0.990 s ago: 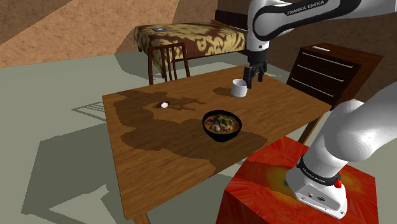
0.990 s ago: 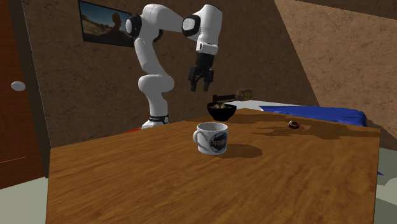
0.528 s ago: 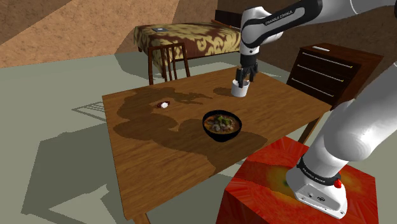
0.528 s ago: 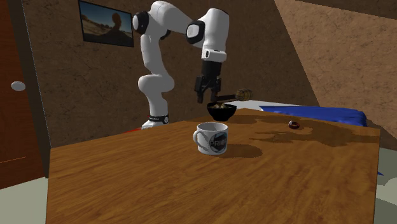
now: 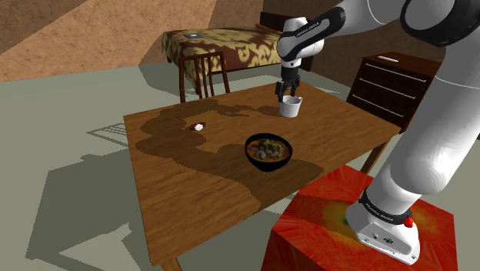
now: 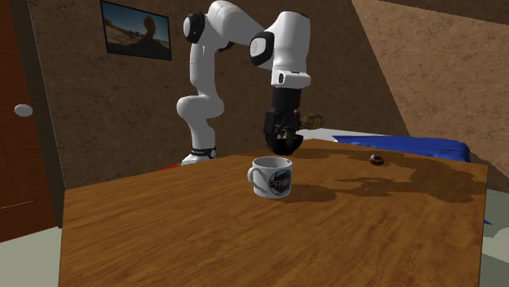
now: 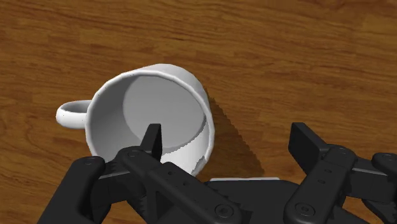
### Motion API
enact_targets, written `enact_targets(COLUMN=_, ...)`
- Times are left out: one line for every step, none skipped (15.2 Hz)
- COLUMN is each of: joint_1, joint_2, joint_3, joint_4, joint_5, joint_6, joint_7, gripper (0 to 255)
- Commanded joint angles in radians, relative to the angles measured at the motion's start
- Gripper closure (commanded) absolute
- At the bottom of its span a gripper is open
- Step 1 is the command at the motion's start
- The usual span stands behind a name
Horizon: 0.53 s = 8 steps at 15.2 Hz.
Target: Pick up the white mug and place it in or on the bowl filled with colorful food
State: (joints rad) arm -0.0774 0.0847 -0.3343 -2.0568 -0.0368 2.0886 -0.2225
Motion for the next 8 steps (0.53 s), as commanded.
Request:
enact_targets(joint_1=-0.009, joint_2=0.039, joint_3=-0.005, joint_4=0.031, joint_5=0.018, joint_6=0.016, joint_7=-0.021, gripper=0)
enact_targets(joint_1=-0.010, joint_2=0.045, joint_3=-0.004, joint_4=0.023, joint_5=0.020, joint_6=0.029, joint_7=-0.023, gripper=0)
enact_targets(joint_1=-0.011, joint_2=0.051, joint_3=-0.004, joint_4=0.016, joint_5=0.022, joint_6=0.042, joint_7=-0.024, gripper=0)
enact_targets(joint_1=-0.012, joint_2=0.056, joint_3=-0.004, joint_4=0.009, joint_5=0.024, joint_6=0.054, joint_7=-0.026, gripper=0)
enact_targets(joint_1=-0.013, joint_2=0.063, joint_3=-0.004, joint_4=0.002, joint_5=0.026, joint_6=0.067, joint_7=-0.027, gripper=0)
enact_targets(joint_1=-0.014, joint_2=0.069, joint_3=-0.004, joint_4=-0.005, joint_5=0.029, joint_6=0.080, joint_7=-0.029, gripper=0)
enact_targets(joint_1=-0.015, joint_2=0.075, joint_3=-0.004, joint_4=-0.011, joint_5=0.031, joint_6=0.092, joint_7=-0.031, gripper=0)
enact_targets(joint_1=-0.016, joint_2=0.086, joint_3=-0.003, joint_4=-0.021, joint_5=0.035, joint_6=0.112, joint_7=-0.034, gripper=0)
